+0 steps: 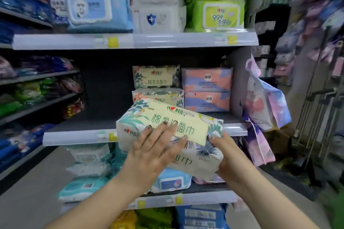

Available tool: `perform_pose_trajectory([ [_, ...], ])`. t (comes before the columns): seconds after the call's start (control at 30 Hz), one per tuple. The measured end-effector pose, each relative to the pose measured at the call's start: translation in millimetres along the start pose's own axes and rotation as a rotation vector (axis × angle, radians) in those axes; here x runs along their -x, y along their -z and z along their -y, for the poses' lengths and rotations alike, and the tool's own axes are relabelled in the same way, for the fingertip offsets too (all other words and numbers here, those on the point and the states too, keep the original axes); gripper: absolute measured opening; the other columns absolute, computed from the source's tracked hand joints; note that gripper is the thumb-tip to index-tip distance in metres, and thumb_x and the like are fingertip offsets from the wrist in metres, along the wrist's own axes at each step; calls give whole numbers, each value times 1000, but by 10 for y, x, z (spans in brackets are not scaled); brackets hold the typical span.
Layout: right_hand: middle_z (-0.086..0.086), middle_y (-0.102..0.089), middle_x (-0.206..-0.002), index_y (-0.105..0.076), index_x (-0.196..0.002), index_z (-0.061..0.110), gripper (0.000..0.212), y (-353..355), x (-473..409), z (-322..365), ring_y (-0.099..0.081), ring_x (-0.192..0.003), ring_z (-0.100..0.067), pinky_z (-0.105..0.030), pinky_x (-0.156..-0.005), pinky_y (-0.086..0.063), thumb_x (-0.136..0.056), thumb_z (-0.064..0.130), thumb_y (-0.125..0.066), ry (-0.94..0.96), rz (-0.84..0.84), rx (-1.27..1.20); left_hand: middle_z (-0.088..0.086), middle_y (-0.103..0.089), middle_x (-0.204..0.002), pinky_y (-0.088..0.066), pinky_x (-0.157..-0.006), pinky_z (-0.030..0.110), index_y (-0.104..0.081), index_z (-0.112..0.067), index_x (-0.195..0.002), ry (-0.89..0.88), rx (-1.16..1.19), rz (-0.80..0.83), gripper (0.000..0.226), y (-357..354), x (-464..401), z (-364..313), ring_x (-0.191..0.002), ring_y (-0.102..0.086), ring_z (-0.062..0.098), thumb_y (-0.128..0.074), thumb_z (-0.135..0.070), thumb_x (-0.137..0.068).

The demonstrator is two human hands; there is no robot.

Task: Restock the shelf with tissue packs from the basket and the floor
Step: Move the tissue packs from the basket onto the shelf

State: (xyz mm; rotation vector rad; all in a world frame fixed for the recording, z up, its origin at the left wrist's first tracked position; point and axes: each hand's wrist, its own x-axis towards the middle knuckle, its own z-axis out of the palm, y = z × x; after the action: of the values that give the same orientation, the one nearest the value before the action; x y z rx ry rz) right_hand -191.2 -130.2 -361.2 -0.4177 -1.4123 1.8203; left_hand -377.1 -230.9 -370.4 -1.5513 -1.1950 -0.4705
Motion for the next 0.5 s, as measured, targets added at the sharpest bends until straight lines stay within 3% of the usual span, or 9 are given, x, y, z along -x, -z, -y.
perform_pose_trajectory([
  [0.1, 0, -62, -125, -37, -139, 27, 76, -137, -179, -45, -63, -109, -21, -48, -91, -50, -68, 24, -64, 110, -88, 10, 8, -7, -156, 4, -117, 37, -6, -23, -148, 251, 87, 200, 117, -25, -8, 293, -145, 4, 20, -82, -22, -60],
  [0.2, 8, -55, -133, -27, -142, 39, 98, -162, -371, -95, -59, -116, -19, -53, -101, -42, -57, 41, -75, 186, -116, 139, 2, 7, -155, 4, -117, 37, 13, -23, -147, 667, 164, 287, 134, -10, -1, 586, -143, 12, 16, -84, -38, -56],
  [0.27, 10, -51, -137, -28, -139, 44, 103, -182, -530, -117, -54, -121, -20, -53, -102, -40, -50, 49, -80, 205, -120, 168, 0, 6, -157, -6, -117, 40, 20, -26, -144, 921, 316, 278, 133, -32, -23, 750, -144, 2, 18, -80, -45, -59],
  [0.37, 8, -56, -131, -35, -135, 39, 94, -258, -765, -138, -57, -117, -18, -48, -99, -44, -51, 46, -78, 250, -111, 174, 3, -30, -151, -41, -98, 43, 11, -29, -147, 1084, 491, 231, 126, -139, -62, 930, -133, -37, 25, -81, -41, -61],
  [0.43, 7, -61, -120, -37, -130, 30, 84, -301, -931, -105, -62, -107, -11, -36, -91, -49, -55, 40, -72, 290, -135, 228, 4, -45, -140, -47, -82, 38, -5, -29, -148, 1100, 524, 177, 112, -240, -103, 1012, -117, -51, 23, -80, -36, -65],
  [0.5, 9, -61, -112, -37, -126, 25, 72, -323, -1112, -46, -61, -97, -3, -24, -82, -48, -63, 34, -71, 331, -158, 293, 0, -52, -130, -43, -72, 29, -22, -27, -143, 1072, 538, 121, 95, -350, -146, 1115, -99, -54, 15, -80, -29, -68],
])
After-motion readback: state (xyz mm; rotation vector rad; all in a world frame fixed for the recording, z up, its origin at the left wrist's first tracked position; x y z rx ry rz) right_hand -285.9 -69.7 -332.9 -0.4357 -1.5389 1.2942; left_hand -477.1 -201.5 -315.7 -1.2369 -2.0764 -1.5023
